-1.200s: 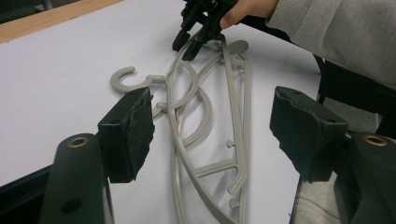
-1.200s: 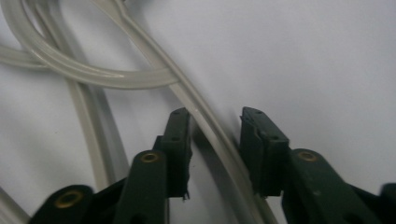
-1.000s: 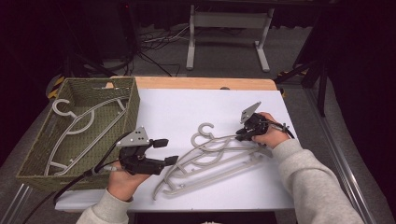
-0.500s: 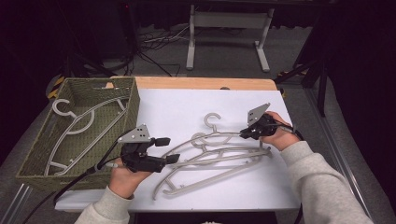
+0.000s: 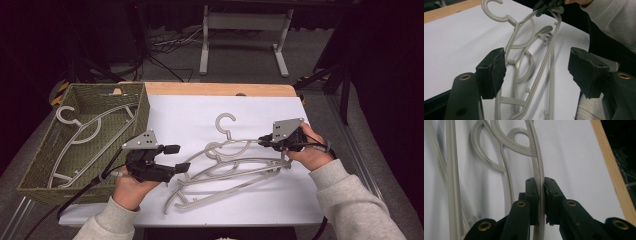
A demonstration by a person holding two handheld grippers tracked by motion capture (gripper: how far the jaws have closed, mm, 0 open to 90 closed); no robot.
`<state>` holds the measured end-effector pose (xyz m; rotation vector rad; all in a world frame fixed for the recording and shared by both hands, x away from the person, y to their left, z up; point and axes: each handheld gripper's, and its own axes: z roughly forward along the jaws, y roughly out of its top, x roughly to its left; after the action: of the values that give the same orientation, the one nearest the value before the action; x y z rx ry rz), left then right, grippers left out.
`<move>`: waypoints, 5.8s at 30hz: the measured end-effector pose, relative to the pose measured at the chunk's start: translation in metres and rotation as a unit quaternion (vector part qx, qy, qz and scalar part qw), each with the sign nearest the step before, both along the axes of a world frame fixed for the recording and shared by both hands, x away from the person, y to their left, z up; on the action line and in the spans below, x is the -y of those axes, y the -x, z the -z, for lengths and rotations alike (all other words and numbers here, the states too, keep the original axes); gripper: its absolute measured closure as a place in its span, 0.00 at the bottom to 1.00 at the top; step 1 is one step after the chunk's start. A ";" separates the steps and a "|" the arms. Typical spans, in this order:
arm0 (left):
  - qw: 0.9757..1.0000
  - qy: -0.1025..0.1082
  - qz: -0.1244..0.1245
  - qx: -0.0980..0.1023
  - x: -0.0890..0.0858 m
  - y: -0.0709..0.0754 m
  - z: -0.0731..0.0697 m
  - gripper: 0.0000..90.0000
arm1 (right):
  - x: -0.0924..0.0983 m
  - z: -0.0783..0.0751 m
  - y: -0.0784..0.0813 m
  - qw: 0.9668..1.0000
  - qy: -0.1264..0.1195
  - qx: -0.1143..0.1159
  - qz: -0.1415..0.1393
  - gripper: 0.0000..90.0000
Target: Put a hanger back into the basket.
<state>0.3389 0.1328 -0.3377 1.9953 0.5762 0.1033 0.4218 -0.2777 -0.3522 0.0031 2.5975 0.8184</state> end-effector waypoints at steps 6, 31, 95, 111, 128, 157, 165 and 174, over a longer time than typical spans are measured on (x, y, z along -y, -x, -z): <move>1.000 0.016 0.019 0.001 0.012 -0.004 -0.014 0.34 | -0.003 -0.013 0.019 1.000 -0.009 0.022 -0.015 0.92; 0.998 -0.031 0.031 -0.040 0.043 -0.041 0.001 0.34 | -0.008 -0.027 0.036 0.998 -0.018 0.056 -0.038 0.92; 0.997 -0.057 0.038 0.025 0.015 -0.032 -0.047 0.89 | 0.036 -0.030 0.045 0.948 -0.307 -0.032 0.078 0.24; 0.995 -0.073 -0.034 0.066 -0.036 -0.030 -0.088 0.89 | 0.073 0.004 0.050 0.928 -0.334 -0.052 0.159 0.12; 0.988 -0.086 -0.093 0.087 -0.089 -0.030 -0.104 0.89 | 0.094 0.030 0.056 0.907 -0.357 -0.086 0.206 0.04; 0.966 -0.098 -0.232 0.064 -0.204 -0.034 -0.077 0.89 | 0.087 0.045 0.056 0.917 -0.331 -0.098 0.201 0.04; 0.958 -0.107 -0.261 0.043 -0.222 -0.040 -0.060 0.89 | 0.087 0.046 0.057 0.917 -0.329 -0.099 0.200 0.04; 0.949 -0.118 -0.293 0.023 -0.243 -0.044 -0.043 0.89 | 0.086 0.049 0.057 0.919 -0.324 -0.102 0.199 0.04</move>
<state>0.3825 0.3758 -0.2949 1.9802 1.1563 0.6048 0.3652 -0.3636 -0.4011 0.8156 2.2457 1.5228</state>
